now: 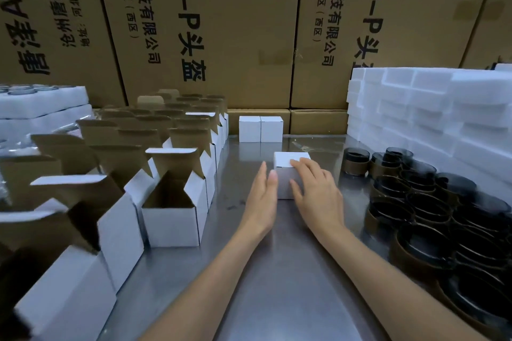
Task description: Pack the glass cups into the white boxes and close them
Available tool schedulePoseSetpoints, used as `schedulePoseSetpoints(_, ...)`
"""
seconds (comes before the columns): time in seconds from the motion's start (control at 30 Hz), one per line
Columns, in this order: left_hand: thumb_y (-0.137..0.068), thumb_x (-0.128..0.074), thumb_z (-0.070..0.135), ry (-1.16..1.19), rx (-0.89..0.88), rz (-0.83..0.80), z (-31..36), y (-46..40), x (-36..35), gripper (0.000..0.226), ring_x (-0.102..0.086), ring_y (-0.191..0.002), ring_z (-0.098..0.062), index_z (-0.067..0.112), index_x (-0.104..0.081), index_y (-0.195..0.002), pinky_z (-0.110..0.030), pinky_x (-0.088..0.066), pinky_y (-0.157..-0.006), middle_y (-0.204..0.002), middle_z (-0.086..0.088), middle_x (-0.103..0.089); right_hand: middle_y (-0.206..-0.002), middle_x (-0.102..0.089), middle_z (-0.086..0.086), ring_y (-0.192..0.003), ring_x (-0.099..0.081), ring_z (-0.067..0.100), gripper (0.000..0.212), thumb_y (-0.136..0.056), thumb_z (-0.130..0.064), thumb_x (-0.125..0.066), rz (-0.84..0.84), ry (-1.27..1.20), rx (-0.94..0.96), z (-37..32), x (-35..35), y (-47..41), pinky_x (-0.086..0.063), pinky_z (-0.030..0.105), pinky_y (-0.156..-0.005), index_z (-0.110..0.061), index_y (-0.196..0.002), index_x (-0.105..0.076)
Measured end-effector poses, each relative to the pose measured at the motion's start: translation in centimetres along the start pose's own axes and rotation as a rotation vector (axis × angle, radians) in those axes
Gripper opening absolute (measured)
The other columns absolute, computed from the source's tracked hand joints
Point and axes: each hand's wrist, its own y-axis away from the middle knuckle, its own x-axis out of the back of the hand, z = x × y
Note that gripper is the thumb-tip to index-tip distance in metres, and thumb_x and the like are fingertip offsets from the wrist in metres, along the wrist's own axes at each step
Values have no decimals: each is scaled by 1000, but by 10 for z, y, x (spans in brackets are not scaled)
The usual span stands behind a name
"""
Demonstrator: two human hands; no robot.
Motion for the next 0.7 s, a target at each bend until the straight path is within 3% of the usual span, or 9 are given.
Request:
schedulePoseSetpoints(0.13,-104,-32,33,-193,-26,40,-13,-47,-6,48,-27,-140,-9,18,-29,-149,-19,-19,-105,-154,3,-29,-155,-27,-2,-133,-35,21,51,-98,-27,-43,-25,112,-53,31,-44,-65,-38,35,-100,-23,-147,-30)
schedulePoseSetpoints(0.33,-102,-33,36,-409,-6,31,-27,-98,-18,45,-37,-134,-17,20,-35,-145,-31,-31,-107,-150,4,-34,-159,-15,3,-142,-18,27,56,-97,-27,-43,-30,225,-122,67,-102,-146,-29,45,-110,-24,-150,-23)
schedulePoseSetpoints(0.4,-102,-32,37,-434,-7,18,-30,-103,-20,45,-38,-133,-17,22,-36,-144,-32,-32,-106,-148,5,-35,-159,-13,3,-138,-21,30,56,-96,-25,-45,1,234,-162,74,-115,-163,-31,45,-106,-27,-148,-25)
schedulePoseSetpoints(0.5,-101,-33,39,-437,-13,17,-33,-104,-20,44,-37,-133,-15,24,-37,-142,-34,-34,-107,-147,8,-36,-153,-16,5,-125,-31,32,55,-95,-18,-46,47,249,-211,81,-130,-182,-39,40,-85,-32,-146,-30)
schedulePoseSetpoints(0.57,-101,-33,40,-440,-14,18,-33,-105,-20,43,-38,-132,-15,25,-37,-142,-35,-35,-107,-147,10,-36,-148,-20,8,-118,-34,33,57,-94,-9,-44,50,219,-246,84,-136,-191,-37,36,-74,-32,-145,-31)
schedulePoseSetpoints(0.7,-101,-32,42,-445,-2,18,-32,-105,-21,44,-38,-133,-15,27,-37,-141,-35,-35,-106,-146,11,-35,-147,-20,9,-114,-41,33,65,-89,0,-48,20,142,-271,92,-143,-201,-35,37,-72,-26,-145,-28)
